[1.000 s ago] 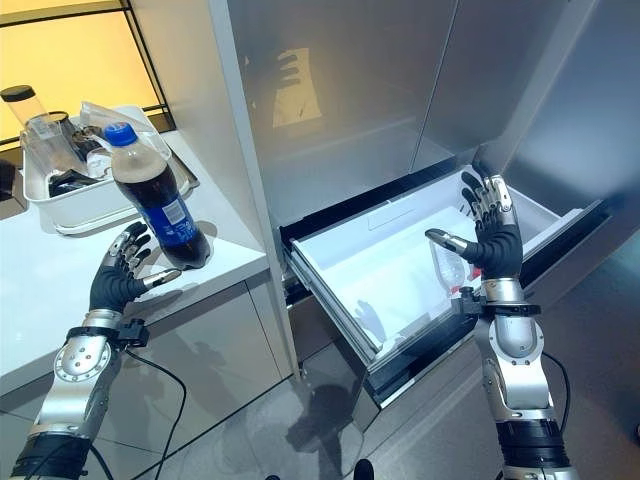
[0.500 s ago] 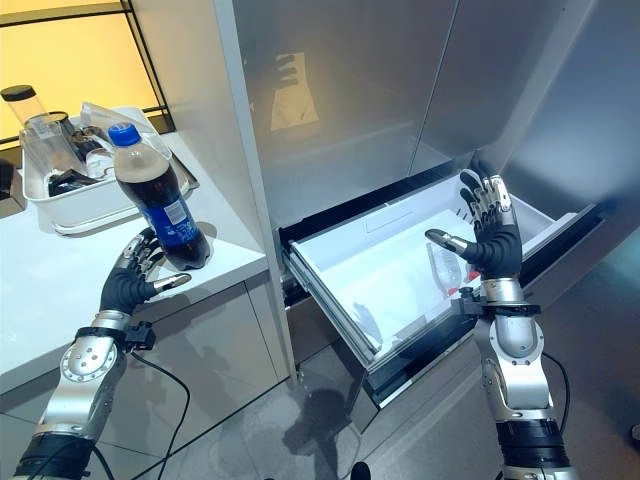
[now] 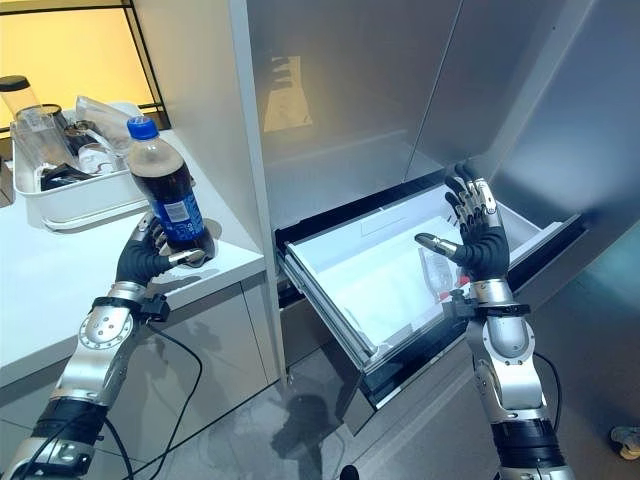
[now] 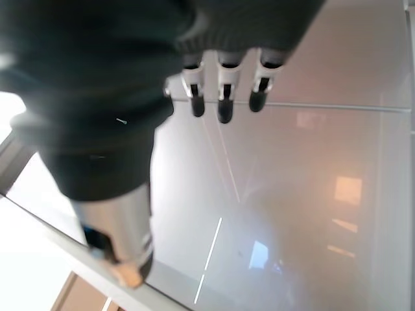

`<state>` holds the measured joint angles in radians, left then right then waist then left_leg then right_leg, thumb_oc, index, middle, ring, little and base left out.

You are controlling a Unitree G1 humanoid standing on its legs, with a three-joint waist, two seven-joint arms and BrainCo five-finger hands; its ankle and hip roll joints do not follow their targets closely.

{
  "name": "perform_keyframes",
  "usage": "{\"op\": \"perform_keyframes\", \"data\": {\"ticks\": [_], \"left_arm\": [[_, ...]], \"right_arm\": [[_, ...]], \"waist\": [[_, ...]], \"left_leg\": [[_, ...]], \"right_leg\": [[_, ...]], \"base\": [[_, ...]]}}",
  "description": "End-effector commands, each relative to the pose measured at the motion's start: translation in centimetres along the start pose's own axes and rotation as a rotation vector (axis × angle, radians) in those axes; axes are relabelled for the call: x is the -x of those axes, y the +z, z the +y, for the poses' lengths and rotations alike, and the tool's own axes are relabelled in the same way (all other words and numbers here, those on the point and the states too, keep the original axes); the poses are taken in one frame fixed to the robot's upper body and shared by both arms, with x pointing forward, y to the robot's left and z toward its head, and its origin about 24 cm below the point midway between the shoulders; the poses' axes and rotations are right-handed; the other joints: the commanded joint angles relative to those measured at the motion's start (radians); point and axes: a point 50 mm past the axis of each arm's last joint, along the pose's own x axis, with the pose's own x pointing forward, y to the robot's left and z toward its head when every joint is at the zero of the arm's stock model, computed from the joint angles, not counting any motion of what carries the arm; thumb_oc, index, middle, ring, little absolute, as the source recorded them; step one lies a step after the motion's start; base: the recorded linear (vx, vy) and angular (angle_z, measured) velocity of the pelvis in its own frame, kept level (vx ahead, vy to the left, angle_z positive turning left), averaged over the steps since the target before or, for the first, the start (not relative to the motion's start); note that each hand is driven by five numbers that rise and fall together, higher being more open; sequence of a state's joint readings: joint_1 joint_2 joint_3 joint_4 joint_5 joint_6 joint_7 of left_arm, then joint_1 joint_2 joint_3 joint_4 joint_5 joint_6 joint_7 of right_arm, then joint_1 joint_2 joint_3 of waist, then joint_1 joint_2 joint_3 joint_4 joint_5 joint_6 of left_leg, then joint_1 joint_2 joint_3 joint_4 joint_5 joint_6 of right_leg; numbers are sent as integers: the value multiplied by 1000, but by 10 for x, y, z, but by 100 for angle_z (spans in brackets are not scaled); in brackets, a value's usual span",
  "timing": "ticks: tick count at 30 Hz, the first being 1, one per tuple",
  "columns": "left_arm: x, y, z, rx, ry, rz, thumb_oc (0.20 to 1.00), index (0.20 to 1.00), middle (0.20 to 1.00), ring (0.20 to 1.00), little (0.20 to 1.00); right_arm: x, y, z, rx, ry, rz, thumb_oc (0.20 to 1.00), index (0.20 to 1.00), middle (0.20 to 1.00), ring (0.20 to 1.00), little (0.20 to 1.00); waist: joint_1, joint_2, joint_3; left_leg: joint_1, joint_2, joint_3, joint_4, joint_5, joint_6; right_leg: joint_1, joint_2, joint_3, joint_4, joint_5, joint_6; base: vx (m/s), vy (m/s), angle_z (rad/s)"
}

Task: Take the drinks into the refrigerator

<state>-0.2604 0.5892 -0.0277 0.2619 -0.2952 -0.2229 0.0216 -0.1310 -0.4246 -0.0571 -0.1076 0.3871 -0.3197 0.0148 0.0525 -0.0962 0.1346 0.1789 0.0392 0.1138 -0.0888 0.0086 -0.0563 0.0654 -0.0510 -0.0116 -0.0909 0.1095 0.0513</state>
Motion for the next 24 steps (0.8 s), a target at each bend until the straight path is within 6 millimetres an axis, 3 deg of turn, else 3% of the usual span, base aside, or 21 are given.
{"op": "perform_keyframes", "data": {"ticks": [1, 11, 24], "left_arm": [[-30, 36, 3, -61, 4, -147, 1000, 1000, 1000, 1000, 1000], [-50, 53, 0, -88, 19, -189, 1000, 1000, 1000, 1000, 1000], [-64, 50, -36, -74, -76, -143, 1000, 1000, 1000, 1000, 1000]], "right_arm": [[-19, 37, 1, -8, 21, -193, 1000, 1000, 1000, 1000, 1000], [-15, 33, 3, -12, 36, -169, 1000, 1000, 1000, 1000, 1000], [-15, 29, 9, -35, 42, -150, 1000, 1000, 1000, 1000, 1000]], "waist": [[-10, 13, 24], [-27, 22, 21], [-39, 31, 18]], "left_leg": [[30, -15, -61, 2, -84, 31], [36, -16, -59, 2, -87, 29], [39, -19, -57, 2, -88, 32]], "right_leg": [[28, 2, 0, 94, -98, 51], [30, 4, 0, 95, -97, 53], [33, 3, 3, 95, -96, 54]], "base": [[0, 0, 0], [0, 0, 0], [0, 0, 0]]}}
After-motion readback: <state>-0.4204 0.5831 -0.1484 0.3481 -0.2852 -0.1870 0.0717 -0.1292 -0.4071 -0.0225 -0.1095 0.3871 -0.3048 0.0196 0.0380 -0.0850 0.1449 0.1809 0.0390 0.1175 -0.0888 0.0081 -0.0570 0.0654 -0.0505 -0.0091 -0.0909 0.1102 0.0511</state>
